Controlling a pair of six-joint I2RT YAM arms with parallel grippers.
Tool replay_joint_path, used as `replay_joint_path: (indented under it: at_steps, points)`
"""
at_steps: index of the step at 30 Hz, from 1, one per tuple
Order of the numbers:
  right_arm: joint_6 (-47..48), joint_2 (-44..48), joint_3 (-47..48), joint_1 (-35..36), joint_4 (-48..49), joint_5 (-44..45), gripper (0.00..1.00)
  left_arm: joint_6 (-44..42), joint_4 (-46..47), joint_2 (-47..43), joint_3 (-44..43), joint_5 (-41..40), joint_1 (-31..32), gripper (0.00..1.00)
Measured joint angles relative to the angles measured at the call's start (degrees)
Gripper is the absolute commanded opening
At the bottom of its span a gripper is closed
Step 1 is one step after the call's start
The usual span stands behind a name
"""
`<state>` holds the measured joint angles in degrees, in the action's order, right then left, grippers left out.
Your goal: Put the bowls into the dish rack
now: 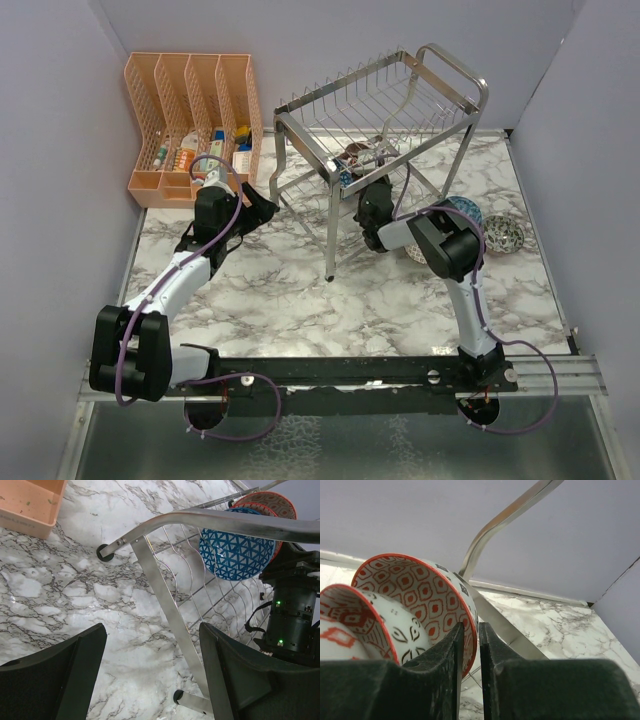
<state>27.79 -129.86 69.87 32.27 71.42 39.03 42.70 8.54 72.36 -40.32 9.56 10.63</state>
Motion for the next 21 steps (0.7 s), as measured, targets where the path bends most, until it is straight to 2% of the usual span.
replay_joint_path:
  at_steps: [5,9,12,13,17,21]
  points:
    - [0.6,0.0,-2.1,0.4,0.2,-0.1,0.33,0.0,0.0,0.0,0.0,0.0,0.0,0.77]
    - [0.8,0.7,-3.4,0.6,0.3,0.4,0.50,0.0,0.0,0.0,0.0,0.0,0.0,0.77]
    - [0.9,1.4,-3.5,0.6,0.5,1.0,0.69,0.0,0.0,0.0,0.0,0.0,0.0,0.77]
    - [0.9,1.4,-3.6,0.6,0.9,1.5,0.72,0.0,0.0,0.0,0.0,0.0,0.0,0.77]
    - [1.0,1.9,-3.7,0.7,1.1,2.1,0.81,0.0,0.0,0.0,0.0,0.0,0.0,0.77]
    - [1.0,2.0,-3.7,0.7,1.6,2.8,0.83,0.0,0.0,0.0,0.0,0.0,0.0,0.77]
